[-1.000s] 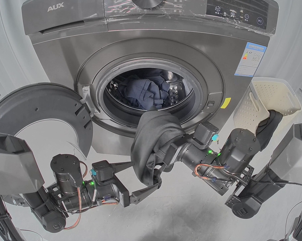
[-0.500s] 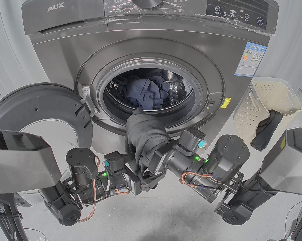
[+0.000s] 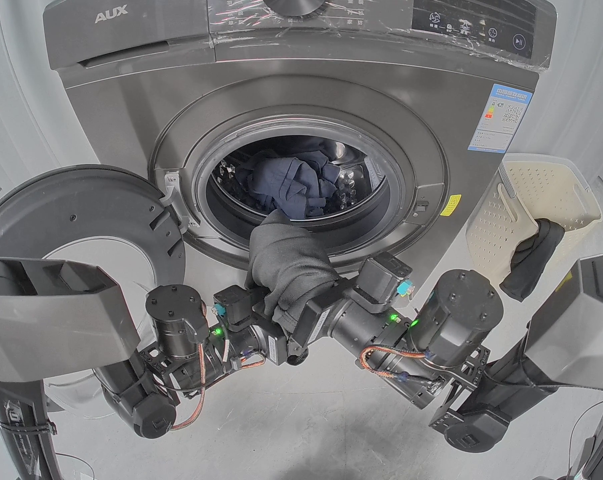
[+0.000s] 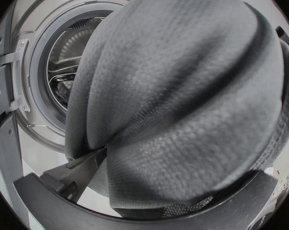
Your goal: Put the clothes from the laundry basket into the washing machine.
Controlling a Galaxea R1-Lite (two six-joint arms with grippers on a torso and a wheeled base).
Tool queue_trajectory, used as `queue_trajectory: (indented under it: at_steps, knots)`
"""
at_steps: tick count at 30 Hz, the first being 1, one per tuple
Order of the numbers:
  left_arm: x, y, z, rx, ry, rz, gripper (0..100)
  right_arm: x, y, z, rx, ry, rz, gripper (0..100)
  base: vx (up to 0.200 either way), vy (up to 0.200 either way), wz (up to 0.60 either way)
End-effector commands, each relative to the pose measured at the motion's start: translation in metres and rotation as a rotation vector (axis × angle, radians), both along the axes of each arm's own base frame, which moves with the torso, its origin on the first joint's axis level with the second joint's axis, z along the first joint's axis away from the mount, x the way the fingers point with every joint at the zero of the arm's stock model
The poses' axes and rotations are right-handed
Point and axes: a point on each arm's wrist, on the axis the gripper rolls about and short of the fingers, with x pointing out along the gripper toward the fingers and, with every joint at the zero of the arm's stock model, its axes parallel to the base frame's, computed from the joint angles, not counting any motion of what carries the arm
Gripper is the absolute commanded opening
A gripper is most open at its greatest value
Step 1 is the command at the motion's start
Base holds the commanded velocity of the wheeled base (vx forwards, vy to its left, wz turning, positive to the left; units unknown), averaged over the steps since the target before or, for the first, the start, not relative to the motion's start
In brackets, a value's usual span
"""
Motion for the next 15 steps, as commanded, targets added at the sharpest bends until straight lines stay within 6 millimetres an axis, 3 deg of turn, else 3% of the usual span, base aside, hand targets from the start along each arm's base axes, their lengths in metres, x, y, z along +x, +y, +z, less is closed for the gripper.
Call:
queue_trajectory:
  at_steps: [1, 3, 4, 10, 15]
  knots:
    - [0.007, -0.004, 0.000, -0.012, -0.013, 0.024, 100, 0.001, -0.002, 0.002, 0.006, 0.000, -0.011, 0, 0.000, 0.000, 0.00]
    - [0.009, -0.005, 0.001, -0.019, -0.021, 0.027, 100, 0.003, -0.003, 0.001, 0.007, 0.004, -0.032, 0, 0.000, 0.000, 0.00]
    - [0.010, -0.005, 0.003, -0.029, -0.021, 0.029, 0, 0.003, -0.004, 0.000, 0.006, 0.007, -0.040, 0, 0.000, 0.000, 0.00]
    - [0.018, 0.004, 0.013, -0.072, -0.036, 0.104, 0, 0.015, -0.014, -0.001, 0.006, 0.011, -0.087, 0, 0.000, 0.000, 0.00]
    - [0.007, 0.014, 0.027, -0.089, -0.045, 0.113, 0, 0.030, -0.029, -0.002, 0.004, 0.019, -0.144, 0, 0.000, 0.000, 0.00]
